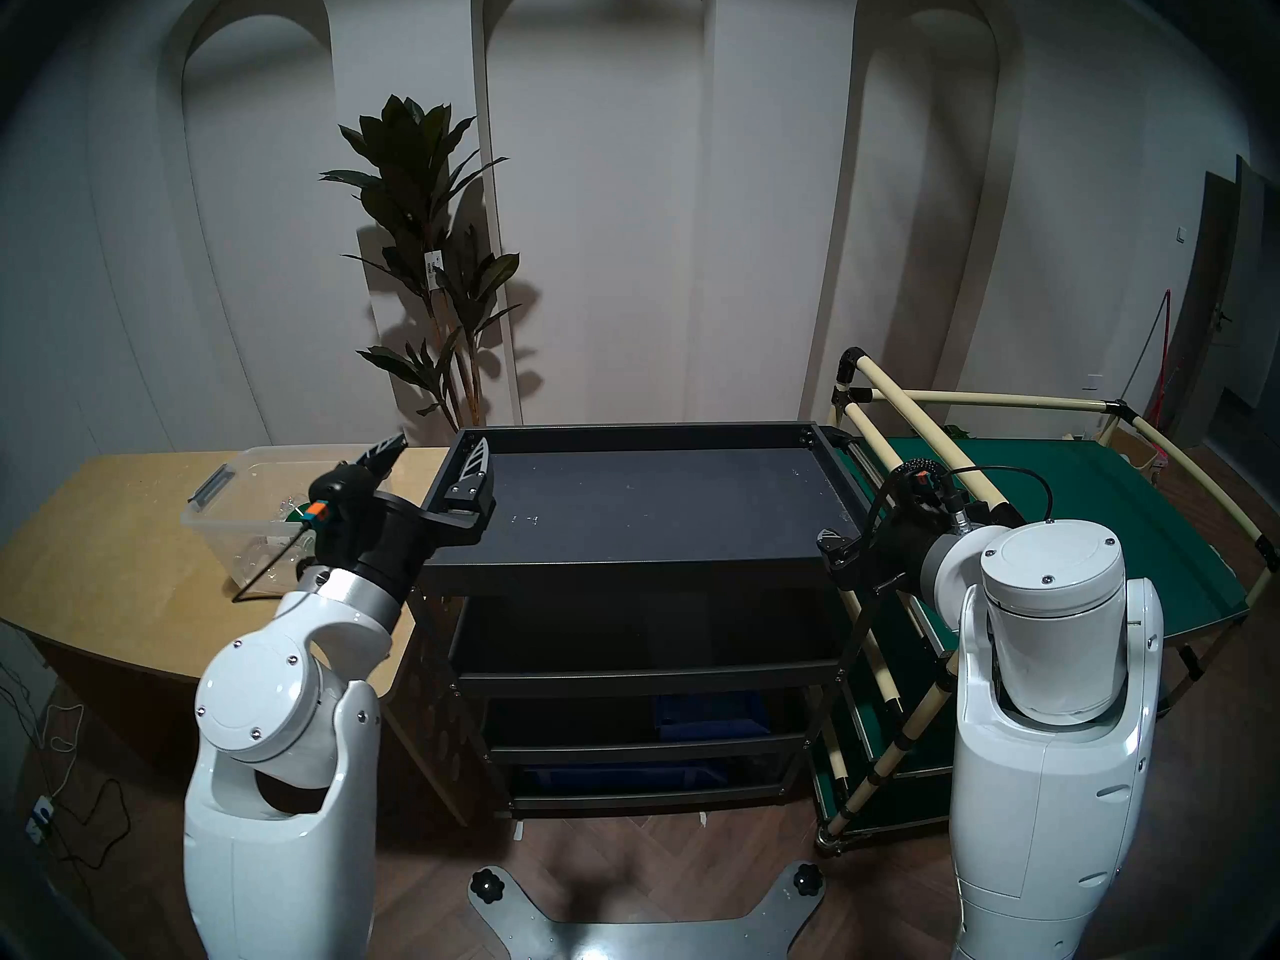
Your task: Put the storage box onto the shelf
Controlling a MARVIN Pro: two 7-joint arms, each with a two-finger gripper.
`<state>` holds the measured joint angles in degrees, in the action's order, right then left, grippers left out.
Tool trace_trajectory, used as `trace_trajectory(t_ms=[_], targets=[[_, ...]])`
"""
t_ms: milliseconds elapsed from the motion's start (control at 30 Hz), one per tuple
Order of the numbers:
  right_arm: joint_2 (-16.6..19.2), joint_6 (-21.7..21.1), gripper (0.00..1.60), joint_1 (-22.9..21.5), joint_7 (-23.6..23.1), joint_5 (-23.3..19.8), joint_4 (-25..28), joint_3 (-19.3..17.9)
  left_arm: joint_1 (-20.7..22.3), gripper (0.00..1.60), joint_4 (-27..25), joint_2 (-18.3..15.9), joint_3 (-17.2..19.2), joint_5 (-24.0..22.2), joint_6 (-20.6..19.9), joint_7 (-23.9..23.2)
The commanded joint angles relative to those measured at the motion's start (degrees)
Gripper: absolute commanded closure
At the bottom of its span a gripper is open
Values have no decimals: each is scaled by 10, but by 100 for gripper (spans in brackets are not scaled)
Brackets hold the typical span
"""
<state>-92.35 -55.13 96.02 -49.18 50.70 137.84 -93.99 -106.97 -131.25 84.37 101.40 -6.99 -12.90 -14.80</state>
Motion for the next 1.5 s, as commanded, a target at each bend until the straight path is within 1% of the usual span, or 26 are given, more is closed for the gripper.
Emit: trace_trajectory(t_ms=[0, 133, 167, 200, 233, 300, 367, 433, 500, 600, 700, 833, 867, 900, 967, 1000, 1033, 1067, 1133, 1167, 1200, 1233, 1267, 1300, 1367, 1467], targets=[[1, 1, 0, -3, 1, 0, 7, 0, 37, 0, -22, -64, 83, 33, -11, -45], [1, 1, 0, -3, 1, -1, 5, 0, 47, 0, -16, -93, 123, 43, -17, -73], [1, 1, 0, -3, 1, -1, 5, 0, 50, 0, -12, -99, 132, 44, -19, -73], [1, 1, 0, -3, 1, -1, 5, 0, 54, 0, -5, -110, 148, 46, -22, -82], [1, 1, 0, -3, 1, -1, 5, 0, 61, 0, 1, -109, 148, 50, -25, -82], [1, 1, 0, -3, 1, -1, 5, 0, 75, 0, 12, -128, 175, 39, -33, -91], [1, 1, 0, -3, 1, -2, 4, -1, 94, 0, 27, -139, 192, 34, -42, -97], [1, 1, 0, -4, 1, -2, 4, -1, 102, 0, 43, -149, 208, 23, -49, -98], [1, 1, 0, -4, 1, -2, 4, -1, 117, 0, 68, -163, 232, 13, -59, -104], [1, 1, 0, -4, 1, -3, 4, -1, 134, 0, 113, -183, 258, 4, -71, -117], [1, 1, 0, -4, 1, -3, 5, -1, 151, 0, 150, -199, 273, -14, -94, -124], [1, 1, 0, -4, 1, -3, 5, -1, 172, 0, 199, -209, 287, -42, -116, -131], [1, 1, 0, -4, 1, -4, 5, -1, 184, 0, 219, -214, 287, -48, -120, -136], [1, 1, 0, -4, 1, -4, 5, -1, 182, 0, 223, -216, 287, -54, -125, -135], [2, 1, 0, -4, 1, -4, 5, -1, 199, 0, 255, -226, 281, -66, -126, -141], [2, 1, 0, -4, 1, -4, 6, -1, 200, 0, 261, -230, 277, -69, -125, -142], [2, 1, 0, -3, 1, -4, 6, -1, 211, 0, 281, -238, 269, -76, -122, -147], [2, 1, 0, -3, 1, -4, 6, -1, 209, 0, 284, -242, 264, -77, -121, -149], [2, 1, 0, -3, 1, -4, 6, -1, 226, 0, 318, -257, 244, -80, -111, -165], [2, 1, 0, -3, 1, -4, 6, -1, 226, 0, 323, -263, 234, -71, -106, -174], [2, 1, 0, -3, 1, -4, 6, -1, 231, 0, 341, -273, 223, -69, -97, -185], [2, 1, 0, -3, 1, -4, 6, -1, 233, 0, 358, -282, 209, -60, -79, -201], [2, 1, 0, -3, 1, -4, 6, -1, 231, 0, 363, -289, 199, -53, -69, -212], [2, 1, 0, -3, 1, -4, 6, -1, 223, 0, 355, -284, 193, -37, -63, -219], [2, 1, 0, -3, 1, -4, 6, -1, 217, 0, 371, -305, 175, -28, -39, -244], [2, 1, 0, -3, 1, -4, 6, -1, 211, 0, 383, -318, 163, -11, -15, -275]])
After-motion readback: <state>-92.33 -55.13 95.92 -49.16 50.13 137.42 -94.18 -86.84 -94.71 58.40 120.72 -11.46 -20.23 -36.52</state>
